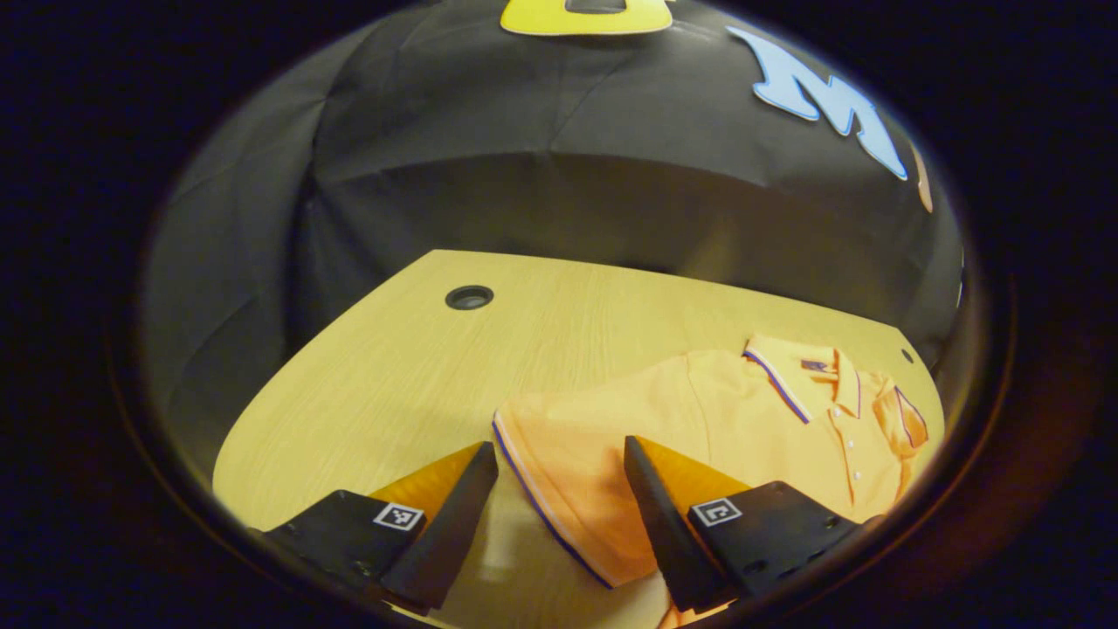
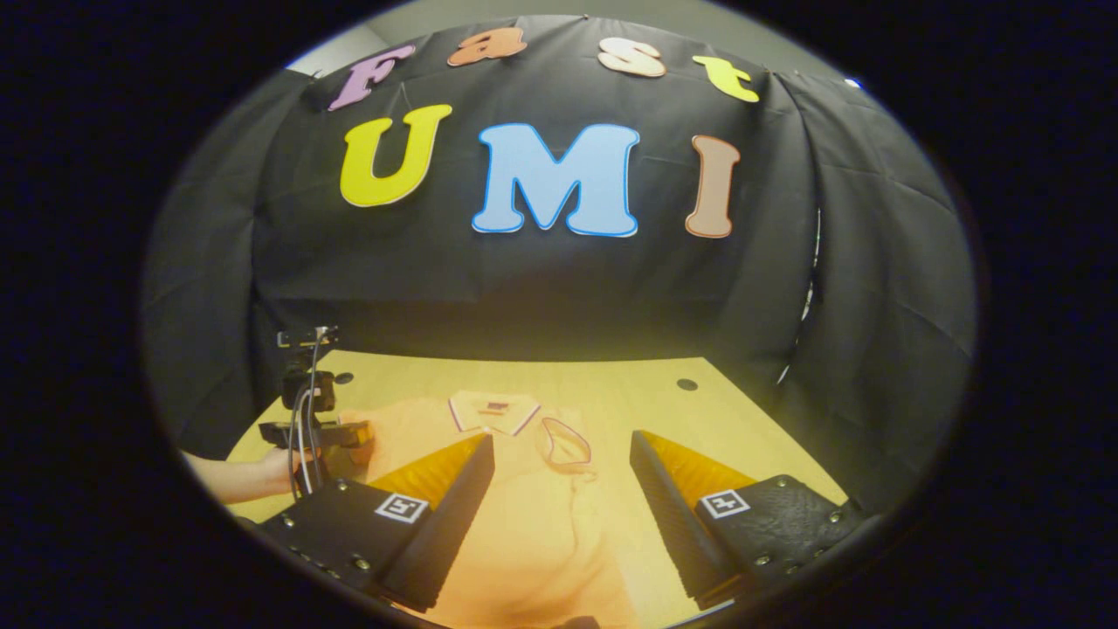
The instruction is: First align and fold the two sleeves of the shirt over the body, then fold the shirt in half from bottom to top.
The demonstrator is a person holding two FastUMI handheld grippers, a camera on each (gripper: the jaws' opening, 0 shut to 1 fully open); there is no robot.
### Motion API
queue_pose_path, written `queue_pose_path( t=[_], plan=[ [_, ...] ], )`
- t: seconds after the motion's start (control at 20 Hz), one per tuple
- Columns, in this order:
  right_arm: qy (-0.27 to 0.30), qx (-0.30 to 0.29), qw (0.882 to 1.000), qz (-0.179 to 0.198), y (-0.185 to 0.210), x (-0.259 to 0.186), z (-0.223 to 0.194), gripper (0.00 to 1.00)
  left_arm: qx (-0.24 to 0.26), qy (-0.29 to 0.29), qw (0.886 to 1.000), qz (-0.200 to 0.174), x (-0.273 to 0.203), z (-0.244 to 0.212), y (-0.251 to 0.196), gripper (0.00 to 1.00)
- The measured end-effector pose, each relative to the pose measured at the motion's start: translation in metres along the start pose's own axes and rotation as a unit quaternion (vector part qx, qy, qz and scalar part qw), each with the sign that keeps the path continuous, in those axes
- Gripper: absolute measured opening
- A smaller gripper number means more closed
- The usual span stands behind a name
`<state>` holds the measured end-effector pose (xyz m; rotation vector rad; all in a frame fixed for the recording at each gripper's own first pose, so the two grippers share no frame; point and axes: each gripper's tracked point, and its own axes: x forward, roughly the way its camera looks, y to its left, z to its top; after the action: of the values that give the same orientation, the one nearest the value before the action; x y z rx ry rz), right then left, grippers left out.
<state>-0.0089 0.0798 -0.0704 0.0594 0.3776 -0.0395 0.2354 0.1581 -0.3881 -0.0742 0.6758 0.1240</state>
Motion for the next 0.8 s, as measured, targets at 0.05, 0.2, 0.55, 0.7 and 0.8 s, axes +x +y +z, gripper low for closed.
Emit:
queue_pose_path(
  t=[0.05,0.2,0.55,0.7,0.8],
  plan=[
    [0.003,0.007,1.0,0.003,0.001,0.0,-0.003,0.98,0.01,0.0,1.0,-0.001,0.003,0.001,-0.003,0.94],
    [0.014,0.02,1.0,0.013,0.001,0.002,-0.011,0.98,0.04,0.008,0.999,0.001,0.009,-0.001,-0.012,0.93],
    [0.026,0.038,0.999,0.005,-0.025,0.002,-0.02,0.98,0.05,-0.001,0.999,-0.009,0.012,0.003,-0.022,0.25],
    [0.033,0.04,0.999,-0.001,-0.035,0.001,-0.025,0.98,0.068,-0.005,0.998,0.003,0.008,0.01,-0.028,0.09],
    [0.033,0.039,0.999,0.0,-0.038,0.001,-0.025,0.98,0.073,-0.026,0.997,-0.001,-0.001,0.027,-0.037,0.09]
  ],
)
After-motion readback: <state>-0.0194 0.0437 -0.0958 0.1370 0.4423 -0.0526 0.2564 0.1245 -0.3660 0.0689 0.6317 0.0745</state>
